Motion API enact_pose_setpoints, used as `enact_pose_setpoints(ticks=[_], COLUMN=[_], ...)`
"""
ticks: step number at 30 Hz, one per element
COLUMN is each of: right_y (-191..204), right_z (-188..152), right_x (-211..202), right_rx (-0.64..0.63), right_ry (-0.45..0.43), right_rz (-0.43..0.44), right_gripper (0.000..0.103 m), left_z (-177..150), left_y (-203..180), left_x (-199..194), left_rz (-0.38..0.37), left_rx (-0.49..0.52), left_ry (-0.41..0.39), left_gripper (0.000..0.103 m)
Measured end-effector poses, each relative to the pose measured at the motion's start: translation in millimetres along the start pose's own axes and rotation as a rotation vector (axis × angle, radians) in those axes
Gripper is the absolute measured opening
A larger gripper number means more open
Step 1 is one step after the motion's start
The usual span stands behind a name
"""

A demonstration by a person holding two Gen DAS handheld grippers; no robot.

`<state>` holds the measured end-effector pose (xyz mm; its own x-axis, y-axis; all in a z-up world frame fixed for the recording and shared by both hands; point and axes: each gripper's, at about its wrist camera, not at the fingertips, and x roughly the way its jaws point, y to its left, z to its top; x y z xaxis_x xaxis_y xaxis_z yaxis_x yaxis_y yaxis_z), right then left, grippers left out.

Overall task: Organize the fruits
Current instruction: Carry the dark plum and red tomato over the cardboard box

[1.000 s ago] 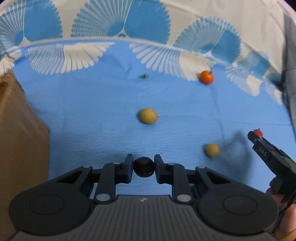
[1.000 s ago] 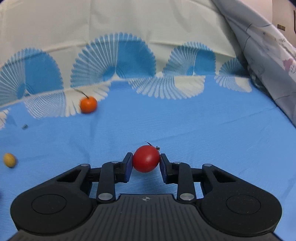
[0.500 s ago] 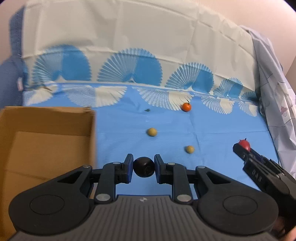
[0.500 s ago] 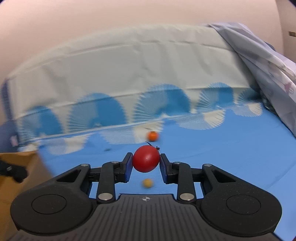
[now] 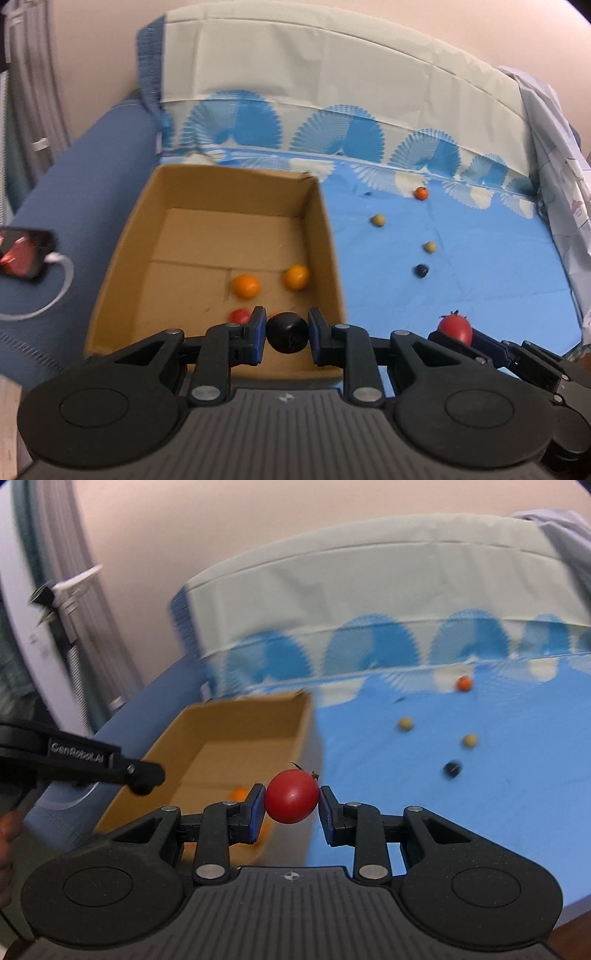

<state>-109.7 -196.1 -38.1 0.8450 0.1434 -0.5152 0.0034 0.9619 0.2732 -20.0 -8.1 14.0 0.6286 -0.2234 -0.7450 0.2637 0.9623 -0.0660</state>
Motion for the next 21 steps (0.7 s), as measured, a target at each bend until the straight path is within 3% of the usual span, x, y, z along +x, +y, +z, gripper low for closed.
enact_pose_setpoints(ticks=[10,21], right_y=[60.9,72.3], right_z=[-25.3,-21.9], right_x=[-17.5,-18.4], right_rx=[-0.095,-0.141], right_ry=[0.049,0.042], right_rz=[0.041,0.030], right_gripper=[0.033,0.033], left_z=[-43.2,-40.8], left_y=[44.5,56.6], left_x=[-38.7,-40.7], left_rz=[0.009,0.008], left_rx=[-0.040,-0.084], left_ry=[-0.021,-0.043], left_gripper=[0.027,0.027])
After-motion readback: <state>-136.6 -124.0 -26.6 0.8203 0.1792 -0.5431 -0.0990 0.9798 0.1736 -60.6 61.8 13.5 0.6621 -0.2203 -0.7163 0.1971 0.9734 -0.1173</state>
